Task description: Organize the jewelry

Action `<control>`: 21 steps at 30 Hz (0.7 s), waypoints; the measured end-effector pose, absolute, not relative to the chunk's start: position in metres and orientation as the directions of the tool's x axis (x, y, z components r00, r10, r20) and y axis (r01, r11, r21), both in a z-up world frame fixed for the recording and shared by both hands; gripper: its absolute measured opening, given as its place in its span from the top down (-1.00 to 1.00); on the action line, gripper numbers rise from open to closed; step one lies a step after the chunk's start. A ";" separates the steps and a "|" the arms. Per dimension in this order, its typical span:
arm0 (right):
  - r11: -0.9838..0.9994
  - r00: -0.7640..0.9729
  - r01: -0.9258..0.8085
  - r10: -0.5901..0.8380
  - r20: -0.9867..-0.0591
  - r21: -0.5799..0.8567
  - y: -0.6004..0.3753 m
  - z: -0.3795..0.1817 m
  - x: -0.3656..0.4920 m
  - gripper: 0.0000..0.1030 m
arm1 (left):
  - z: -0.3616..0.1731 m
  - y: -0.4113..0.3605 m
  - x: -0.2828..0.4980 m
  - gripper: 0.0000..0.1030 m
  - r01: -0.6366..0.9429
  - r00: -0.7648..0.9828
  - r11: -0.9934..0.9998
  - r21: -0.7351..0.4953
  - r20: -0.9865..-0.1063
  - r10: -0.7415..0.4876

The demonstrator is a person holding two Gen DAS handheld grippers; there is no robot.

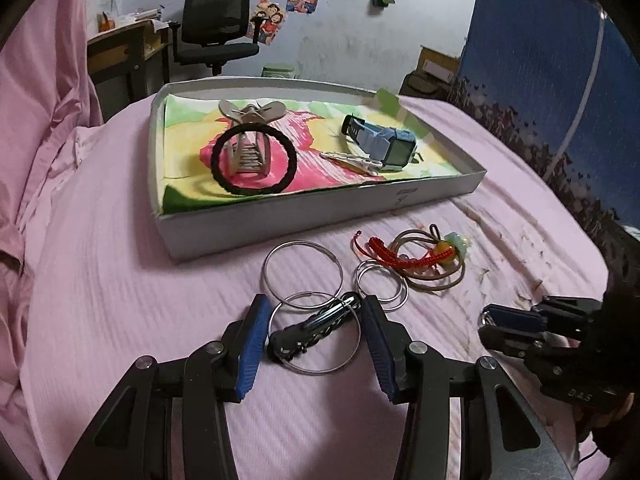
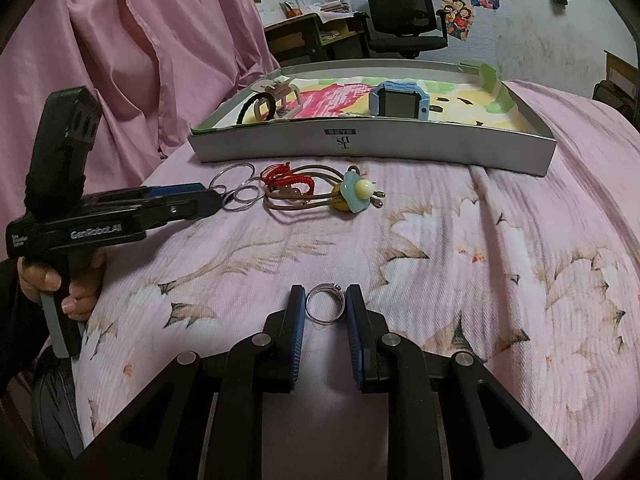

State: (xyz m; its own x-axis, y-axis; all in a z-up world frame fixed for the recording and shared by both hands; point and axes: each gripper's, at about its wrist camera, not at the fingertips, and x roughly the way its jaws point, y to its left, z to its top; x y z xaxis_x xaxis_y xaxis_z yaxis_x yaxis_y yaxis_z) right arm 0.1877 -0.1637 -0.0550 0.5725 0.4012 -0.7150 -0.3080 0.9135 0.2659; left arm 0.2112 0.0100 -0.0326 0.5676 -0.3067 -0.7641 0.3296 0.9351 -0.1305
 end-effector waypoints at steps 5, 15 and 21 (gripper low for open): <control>0.913 0.572 -0.307 0.403 -0.714 0.270 -0.163 -0.056 0.189 0.65 | -0.032 0.001 0.222 0.13 0.340 0.553 0.937 -0.080 -0.789 -0.268; 0.912 0.571 -0.307 0.404 -0.714 0.271 -0.164 -0.056 0.189 0.65 | -0.030 -0.003 0.229 0.20 0.319 0.559 0.945 -0.069 -0.791 -0.246; 0.910 0.575 -0.310 0.411 -0.707 0.276 -0.164 -0.056 0.189 0.65 | -0.019 0.001 0.207 0.21 0.333 0.604 0.938 -0.096 -0.742 -0.291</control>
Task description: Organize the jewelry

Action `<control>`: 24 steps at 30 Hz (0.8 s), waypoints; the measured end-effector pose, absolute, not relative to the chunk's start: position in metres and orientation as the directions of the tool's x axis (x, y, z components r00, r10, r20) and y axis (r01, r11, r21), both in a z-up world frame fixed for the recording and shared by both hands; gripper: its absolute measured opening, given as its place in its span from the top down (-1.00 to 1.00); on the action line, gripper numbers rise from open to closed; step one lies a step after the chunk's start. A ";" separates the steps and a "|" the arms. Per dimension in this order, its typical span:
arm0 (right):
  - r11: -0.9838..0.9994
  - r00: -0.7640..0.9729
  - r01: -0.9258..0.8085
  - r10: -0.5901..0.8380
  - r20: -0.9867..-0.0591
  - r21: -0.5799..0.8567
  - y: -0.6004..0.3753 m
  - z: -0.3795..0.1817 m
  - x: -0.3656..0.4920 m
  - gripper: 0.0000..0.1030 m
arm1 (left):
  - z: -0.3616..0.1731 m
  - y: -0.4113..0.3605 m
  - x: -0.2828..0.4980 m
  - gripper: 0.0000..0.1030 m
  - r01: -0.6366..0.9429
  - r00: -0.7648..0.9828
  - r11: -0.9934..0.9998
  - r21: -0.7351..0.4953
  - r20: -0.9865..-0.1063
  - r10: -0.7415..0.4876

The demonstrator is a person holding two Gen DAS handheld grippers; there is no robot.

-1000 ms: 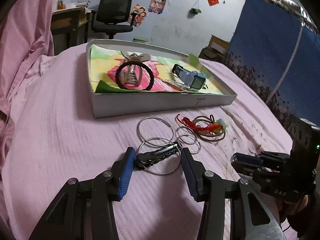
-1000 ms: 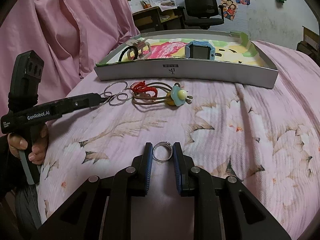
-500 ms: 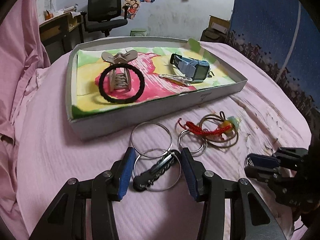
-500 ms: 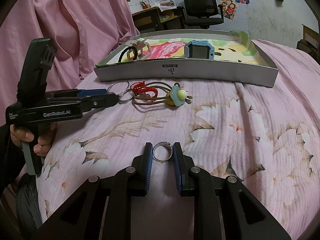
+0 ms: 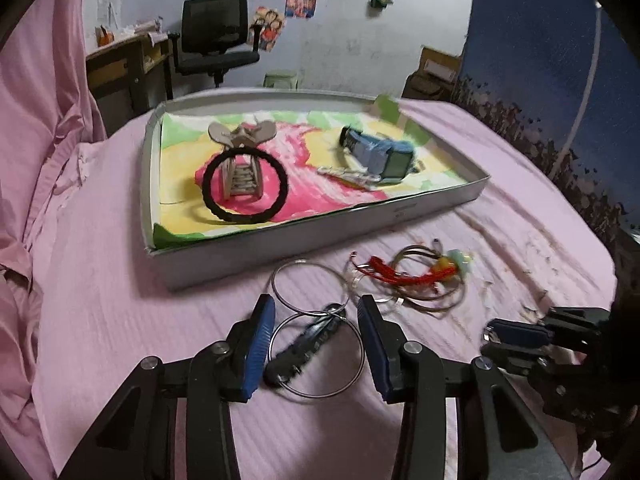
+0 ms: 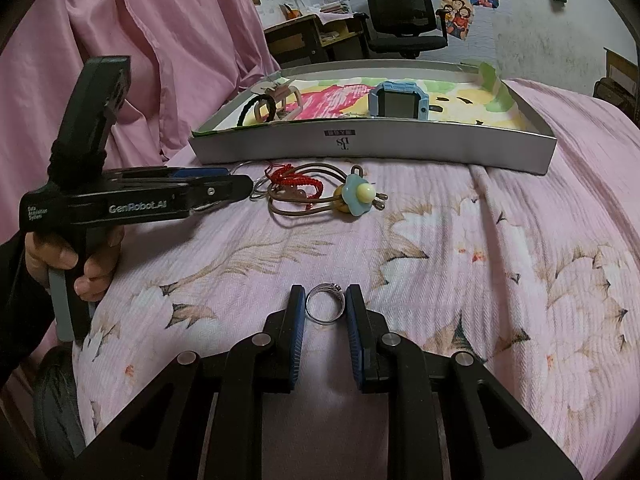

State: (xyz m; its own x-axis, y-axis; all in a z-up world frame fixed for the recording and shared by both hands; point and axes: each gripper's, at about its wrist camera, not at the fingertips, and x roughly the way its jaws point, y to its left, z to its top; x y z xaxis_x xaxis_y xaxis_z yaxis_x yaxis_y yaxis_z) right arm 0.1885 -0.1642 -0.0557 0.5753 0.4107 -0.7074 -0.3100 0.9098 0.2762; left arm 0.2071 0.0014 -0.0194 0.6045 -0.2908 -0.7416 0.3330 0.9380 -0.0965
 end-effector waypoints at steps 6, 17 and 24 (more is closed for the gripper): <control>0.904 0.590 -0.327 0.424 -0.687 0.277 -0.164 -0.054 0.185 0.65 | -0.009 -0.001 0.177 0.21 0.364 0.652 0.928 -0.083 -0.688 -0.317; 0.897 0.625 -0.355 0.438 -0.647 0.264 -0.164 -0.043 0.174 0.65 | 0.016 -0.006 0.144 0.21 0.373 0.712 0.926 -0.058 -0.621 -0.326; 0.889 0.677 -0.365 0.457 -0.577 0.276 -0.171 -0.027 0.167 0.65 | 0.033 -0.005 0.139 0.22 0.323 0.781 0.944 -0.068 -0.545 -0.306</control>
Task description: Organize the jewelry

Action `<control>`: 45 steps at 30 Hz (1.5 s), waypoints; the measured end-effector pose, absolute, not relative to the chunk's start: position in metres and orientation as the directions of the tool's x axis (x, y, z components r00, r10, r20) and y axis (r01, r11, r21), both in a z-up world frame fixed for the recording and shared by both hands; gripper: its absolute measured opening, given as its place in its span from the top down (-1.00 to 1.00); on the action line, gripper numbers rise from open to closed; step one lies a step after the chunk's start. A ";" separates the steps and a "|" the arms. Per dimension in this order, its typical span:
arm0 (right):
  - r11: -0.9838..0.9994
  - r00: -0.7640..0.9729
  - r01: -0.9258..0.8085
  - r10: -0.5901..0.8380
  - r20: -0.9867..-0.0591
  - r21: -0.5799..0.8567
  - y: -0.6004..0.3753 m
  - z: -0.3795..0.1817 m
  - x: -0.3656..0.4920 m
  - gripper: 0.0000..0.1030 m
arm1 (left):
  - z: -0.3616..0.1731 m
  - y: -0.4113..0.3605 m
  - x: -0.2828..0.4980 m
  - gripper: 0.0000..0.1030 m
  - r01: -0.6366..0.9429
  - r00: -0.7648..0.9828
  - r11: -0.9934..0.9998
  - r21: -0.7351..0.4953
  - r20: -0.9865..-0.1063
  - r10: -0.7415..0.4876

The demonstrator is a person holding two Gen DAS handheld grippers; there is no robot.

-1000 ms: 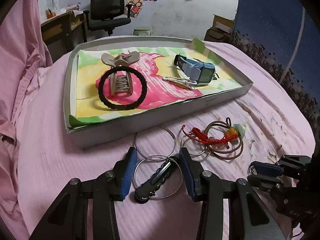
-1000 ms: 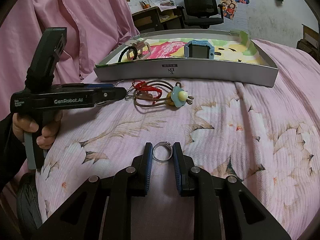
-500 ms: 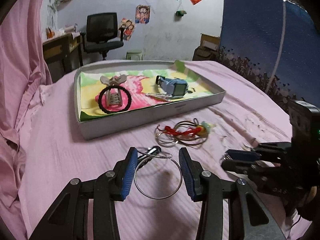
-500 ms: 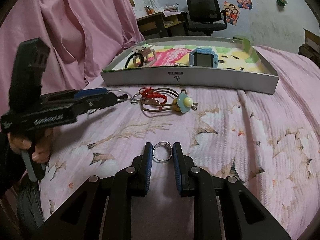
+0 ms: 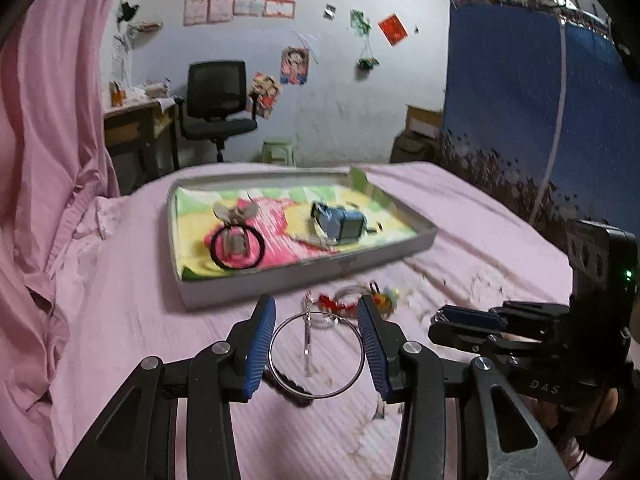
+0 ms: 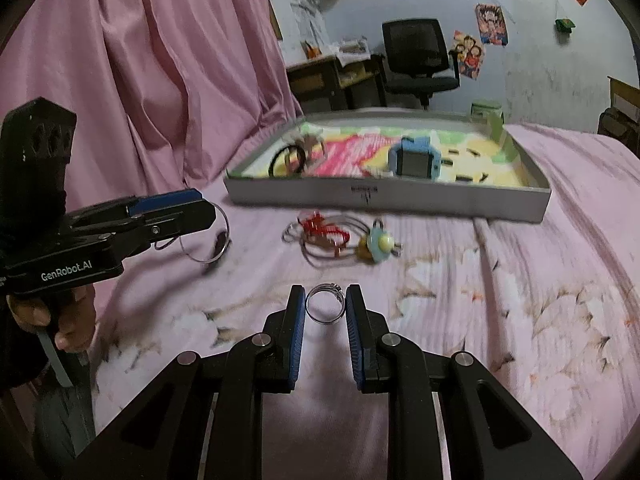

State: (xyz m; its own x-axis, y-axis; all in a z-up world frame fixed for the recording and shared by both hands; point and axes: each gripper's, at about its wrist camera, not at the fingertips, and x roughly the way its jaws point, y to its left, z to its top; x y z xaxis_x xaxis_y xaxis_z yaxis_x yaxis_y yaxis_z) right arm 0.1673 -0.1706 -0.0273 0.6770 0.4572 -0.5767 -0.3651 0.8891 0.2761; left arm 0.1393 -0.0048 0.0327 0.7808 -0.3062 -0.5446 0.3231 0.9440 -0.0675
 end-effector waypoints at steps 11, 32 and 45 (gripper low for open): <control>0.905 0.796 -0.338 0.421 -0.434 0.258 -0.177 0.006 0.175 0.65 | 0.043 -0.003 0.145 0.22 0.156 0.893 0.984 -0.085 -0.413 -0.177; 0.942 0.889 -0.278 0.326 -0.321 0.188 -0.161 0.037 0.265 0.65 | 0.037 0.000 0.242 0.22 0.020 0.934 0.995 -0.093 -0.354 -0.052; 0.959 0.865 -0.227 0.278 -0.418 0.169 -0.166 0.013 0.320 0.65 | 0.011 -0.008 0.309 0.22 0.036 0.844 0.992 -0.122 -0.527 -0.095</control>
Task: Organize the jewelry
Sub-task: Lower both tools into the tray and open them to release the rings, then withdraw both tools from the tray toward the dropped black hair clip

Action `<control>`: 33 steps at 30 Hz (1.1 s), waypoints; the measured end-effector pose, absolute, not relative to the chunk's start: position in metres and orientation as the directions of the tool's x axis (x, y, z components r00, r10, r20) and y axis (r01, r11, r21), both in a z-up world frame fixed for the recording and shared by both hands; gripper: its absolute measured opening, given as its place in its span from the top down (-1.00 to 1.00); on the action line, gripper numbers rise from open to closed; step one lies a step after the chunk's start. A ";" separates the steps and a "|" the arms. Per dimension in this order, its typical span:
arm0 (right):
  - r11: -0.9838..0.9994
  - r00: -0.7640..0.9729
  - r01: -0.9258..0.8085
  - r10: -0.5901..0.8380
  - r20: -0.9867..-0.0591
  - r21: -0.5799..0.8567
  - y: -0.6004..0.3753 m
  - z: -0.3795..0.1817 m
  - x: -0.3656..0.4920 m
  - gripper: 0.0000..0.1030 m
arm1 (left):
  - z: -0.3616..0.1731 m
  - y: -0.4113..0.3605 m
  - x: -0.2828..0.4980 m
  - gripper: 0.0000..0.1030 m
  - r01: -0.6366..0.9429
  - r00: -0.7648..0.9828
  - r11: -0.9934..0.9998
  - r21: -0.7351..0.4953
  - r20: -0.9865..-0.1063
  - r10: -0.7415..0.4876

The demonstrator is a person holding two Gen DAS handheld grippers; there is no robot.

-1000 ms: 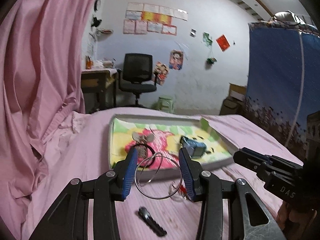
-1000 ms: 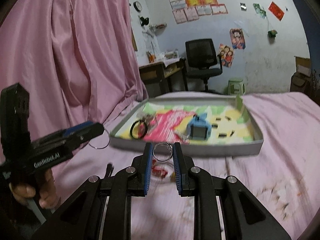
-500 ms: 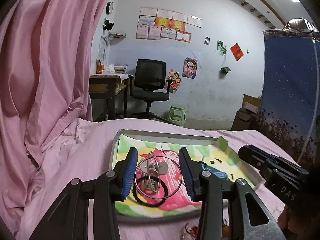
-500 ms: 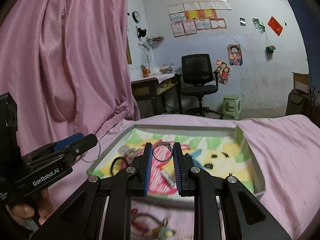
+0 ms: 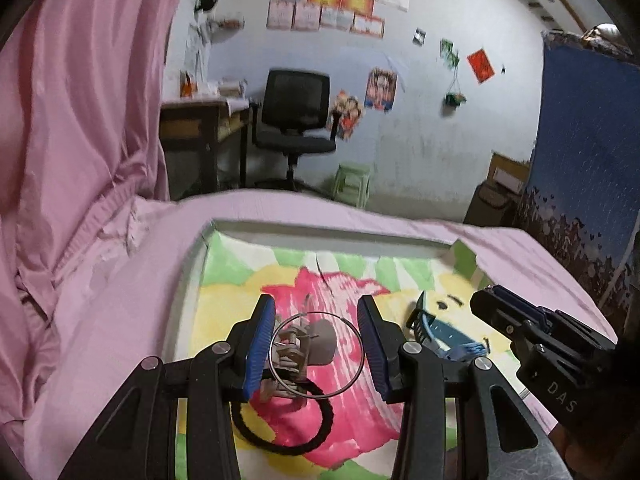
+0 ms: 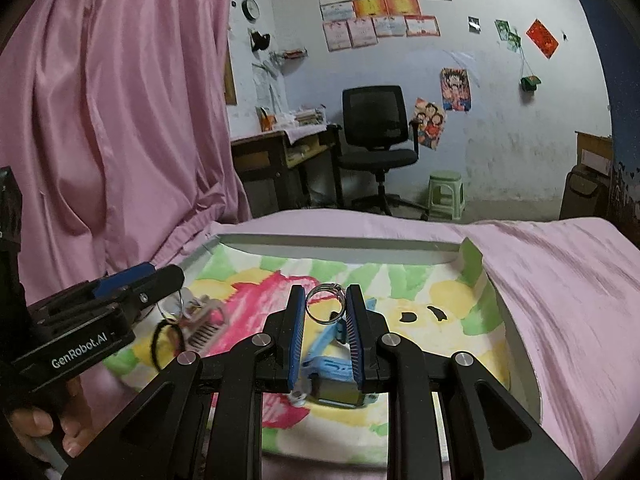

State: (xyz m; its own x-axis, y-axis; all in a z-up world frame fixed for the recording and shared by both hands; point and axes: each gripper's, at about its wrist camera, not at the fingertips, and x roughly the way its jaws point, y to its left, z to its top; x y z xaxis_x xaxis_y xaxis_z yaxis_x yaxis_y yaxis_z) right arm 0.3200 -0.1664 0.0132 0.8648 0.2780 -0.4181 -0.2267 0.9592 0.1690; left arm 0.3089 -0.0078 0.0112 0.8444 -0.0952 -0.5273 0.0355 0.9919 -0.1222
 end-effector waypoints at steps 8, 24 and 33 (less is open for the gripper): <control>0.957 0.815 -0.210 0.285 -0.505 0.201 -0.168 -0.005 0.342 0.65 | 0.004 -0.012 0.322 0.21 0.059 0.796 0.990 -0.125 -0.593 -0.122; 0.949 0.813 -0.192 0.296 -0.501 0.249 -0.179 -0.009 0.338 0.29 | 0.020 -0.004 0.294 -0.30 0.059 0.843 0.986 -0.158 -0.520 -0.134; 0.952 0.883 -0.181 0.269 -0.386 0.248 -0.194 0.014 0.299 -0.24 | 0.038 0.009 0.251 -0.74 0.014 0.904 0.989 -0.148 -0.421 -0.076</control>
